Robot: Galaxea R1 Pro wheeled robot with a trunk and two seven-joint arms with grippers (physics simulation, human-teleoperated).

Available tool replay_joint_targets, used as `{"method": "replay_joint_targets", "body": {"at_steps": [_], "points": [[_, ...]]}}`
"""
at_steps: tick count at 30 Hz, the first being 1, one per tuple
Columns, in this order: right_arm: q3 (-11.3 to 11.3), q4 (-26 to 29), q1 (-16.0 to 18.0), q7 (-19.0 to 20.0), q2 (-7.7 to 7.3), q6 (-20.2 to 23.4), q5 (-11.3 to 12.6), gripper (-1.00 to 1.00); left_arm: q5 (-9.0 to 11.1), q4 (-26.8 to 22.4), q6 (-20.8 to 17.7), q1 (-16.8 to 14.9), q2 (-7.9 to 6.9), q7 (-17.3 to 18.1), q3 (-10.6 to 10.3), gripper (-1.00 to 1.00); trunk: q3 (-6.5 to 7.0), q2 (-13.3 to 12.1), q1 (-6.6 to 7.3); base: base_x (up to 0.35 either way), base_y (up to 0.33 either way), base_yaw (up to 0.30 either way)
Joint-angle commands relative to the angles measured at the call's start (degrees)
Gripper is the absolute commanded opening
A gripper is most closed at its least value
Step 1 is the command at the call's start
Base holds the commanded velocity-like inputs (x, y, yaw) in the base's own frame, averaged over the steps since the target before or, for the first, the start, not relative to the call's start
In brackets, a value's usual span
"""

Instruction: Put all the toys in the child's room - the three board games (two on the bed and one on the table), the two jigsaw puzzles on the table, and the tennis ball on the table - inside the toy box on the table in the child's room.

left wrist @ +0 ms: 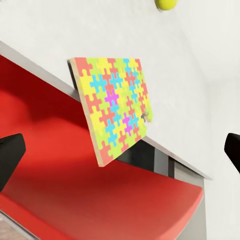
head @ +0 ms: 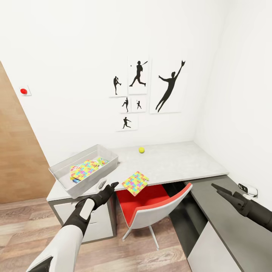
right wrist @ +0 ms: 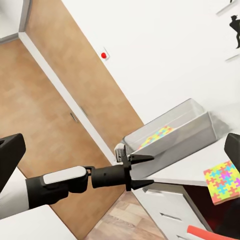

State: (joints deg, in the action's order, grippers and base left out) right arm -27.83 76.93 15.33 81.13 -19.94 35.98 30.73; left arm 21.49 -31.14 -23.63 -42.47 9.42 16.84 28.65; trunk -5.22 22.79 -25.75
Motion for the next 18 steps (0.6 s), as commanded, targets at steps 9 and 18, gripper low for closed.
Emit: {"method": "replay_joint_targets", "body": {"at_steps": [9, 18], "points": [[-0.35, 0.04, 0.05, 0.39, -0.02, 0.64, 0.32, 1.0, 0.3, -0.06, -0.83, -0.07, -0.24, 0.36, 0.5, 1.0, -0.13, 0.13, -0.04, 0.0, 0.0, 0.0], [-0.53, 0.07, 0.05, 0.48, -0.04, 0.74, 0.63, 1.0, 0.35, -0.06, -0.96, -0.07, -0.65, 0.52, 0.47, 1.0, -0.13, 0.13, -0.04, 0.0, 0.0, 0.0]]}}
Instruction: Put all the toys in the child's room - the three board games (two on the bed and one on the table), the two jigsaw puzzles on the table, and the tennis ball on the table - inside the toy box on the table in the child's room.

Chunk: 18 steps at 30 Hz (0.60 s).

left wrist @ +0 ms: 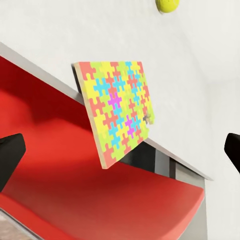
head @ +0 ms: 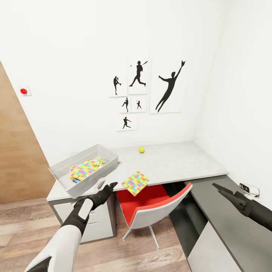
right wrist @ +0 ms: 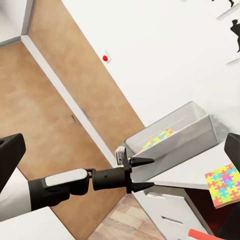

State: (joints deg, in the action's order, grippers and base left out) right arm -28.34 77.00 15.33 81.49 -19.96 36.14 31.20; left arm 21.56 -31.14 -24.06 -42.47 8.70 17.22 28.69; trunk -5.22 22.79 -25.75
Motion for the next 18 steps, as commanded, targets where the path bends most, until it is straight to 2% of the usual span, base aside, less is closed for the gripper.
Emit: {"method": "replay_joint_targets", "body": {"at_steps": [1, 13, 18], "points": [[-0.02, 0.0, 0.05, 0.12, -0.03, 0.59, 0.17, 1.0, 0.28, -0.06, -0.53, -0.07, 0.06, 0.15, 0.42, 1.0, -0.13, 0.13, -0.04, 0.0, 0.0, 0.0], [0.03, 0.05, 0.05, 0.01, 0.01, 0.61, 0.26, 1.0, 0.25, -0.06, -0.48, -0.07, 0.01, 0.2, 0.37, 1.0, -0.13, 0.13, -0.04, 0.0, 0.0, 0.0], [0.04, 0.07, 0.05, -0.01, 0.01, 0.6, 0.29, 1.0, 0.24, -0.06, -0.41, -0.07, 0.04, 0.19, 0.34, 1.0, -1.03, 2.14, -1.14, 0.0, 0.0, 0.0]]}}
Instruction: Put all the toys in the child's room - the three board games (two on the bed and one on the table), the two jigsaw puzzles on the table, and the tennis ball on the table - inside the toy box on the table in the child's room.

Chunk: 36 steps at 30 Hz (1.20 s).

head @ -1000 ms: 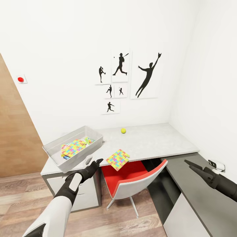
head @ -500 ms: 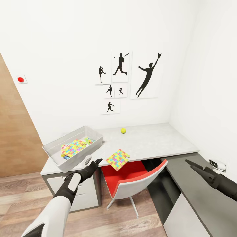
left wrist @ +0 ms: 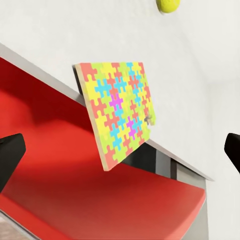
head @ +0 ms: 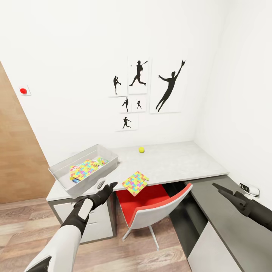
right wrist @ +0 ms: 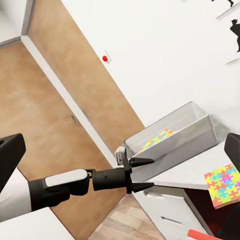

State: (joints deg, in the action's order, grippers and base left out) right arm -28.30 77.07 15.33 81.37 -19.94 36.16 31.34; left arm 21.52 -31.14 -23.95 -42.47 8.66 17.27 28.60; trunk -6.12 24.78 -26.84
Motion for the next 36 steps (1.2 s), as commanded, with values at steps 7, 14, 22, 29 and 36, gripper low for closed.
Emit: {"method": "replay_joint_targets", "body": {"at_steps": [7, 14, 22, 29, 36], "points": [[-0.06, 0.01, 0.05, 0.11, -0.01, 0.58, 0.17, 1.0, 0.28, -0.06, -0.48, -0.05, 0.22, 0.11, 0.36, 1.0, -0.49, 0.94, -0.48, 0.0, 0.0, 0.0], [-0.03, 0.01, 0.05, -0.02, -0.01, 0.55, 0.2, 1.0, 0.28, -0.06, -0.49, -0.05, 0.33, 0.13, 0.32, 1.0, -1.75, 3.75, -2.02, 0.0, 0.0, 0.0], [0.05, 0.01, 0.05, -0.3, 0.0, 0.49, 0.09, 1.0, 0.27, -0.06, -0.54, -0.07, 0.36, 0.18, 0.32, 1.0, -2.47, 5.36, -2.89, 0.0, 0.0, 0.0], [0.08, 0.01, 0.05, -0.35, 0.06, 0.42, 0.06, 1.0, 0.27, -0.06, -0.56, -0.01, 0.39, 0.21, 0.25, 1.0, -3.72, 8.16, -4.43, 0.0, 0.0, 0.0], [0.03, 0.09, 0.05, -0.24, 0.13, 0.77, 0.22, 1.0, 0.31, -0.06, -0.57, 0.0, 0.39, 0.21, 0.27, 1.0, -4.98, 10.97, -5.97, 0.0, 0.0, 0.0]]}}
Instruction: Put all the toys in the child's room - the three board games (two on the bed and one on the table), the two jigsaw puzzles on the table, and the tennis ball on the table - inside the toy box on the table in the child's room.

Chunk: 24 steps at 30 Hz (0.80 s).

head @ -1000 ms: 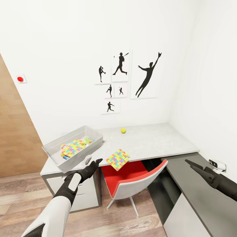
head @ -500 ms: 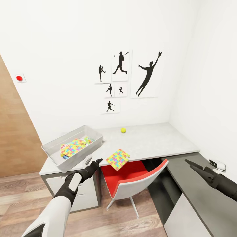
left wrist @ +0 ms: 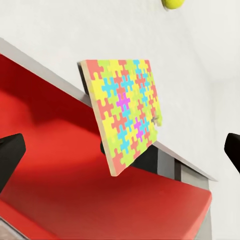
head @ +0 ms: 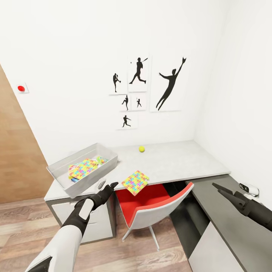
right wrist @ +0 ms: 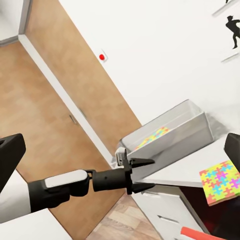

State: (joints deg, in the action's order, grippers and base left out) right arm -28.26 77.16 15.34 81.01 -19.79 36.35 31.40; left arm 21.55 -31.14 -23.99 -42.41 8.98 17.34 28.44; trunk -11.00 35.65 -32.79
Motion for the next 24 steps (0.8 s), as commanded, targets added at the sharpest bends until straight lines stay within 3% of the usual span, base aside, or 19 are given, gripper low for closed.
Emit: {"method": "replay_joint_targets", "body": {"at_steps": [1, 9, 15, 24], "points": [[-0.03, 0.1, 0.05, 0.15, -0.01, 0.72, 0.18, 1.0, 0.29, -0.06, -0.53, -0.06, 0.07, 0.14, 0.44, 1.0, -0.28, 0.51, -0.24, 0.0, 0.0, 0.0], [-0.13, 2.86, -0.05, 0.26, -0.06, 1.83, 0.42, 1.0, 0.28, 0.07, -0.6, -0.09, 0.01, 0.15, 0.4, 1.0, -1.72, 3.71, -2.0, 0.0, 0.0, 0.0], [-1.19, 5.5, 0.02, 0.33, -0.02, 5.5, 0.55, 1.0, 0.26, 0.17, -0.66, -0.1, -0.17, 0.35, 0.46, 1.0, -2.8, 6.12, -3.32, 0.0, 0.0, 0.0], [-4.78, 7.04, 0.04, 2.61, 0.01, 8.48, 0.55, 1.0, 0.25, 0.23, -1.73, -0.12, -0.45, 5.48, 0.53, 1.0, -4.41, 9.73, -5.3, 0.0, 0.0, 0.0]]}}
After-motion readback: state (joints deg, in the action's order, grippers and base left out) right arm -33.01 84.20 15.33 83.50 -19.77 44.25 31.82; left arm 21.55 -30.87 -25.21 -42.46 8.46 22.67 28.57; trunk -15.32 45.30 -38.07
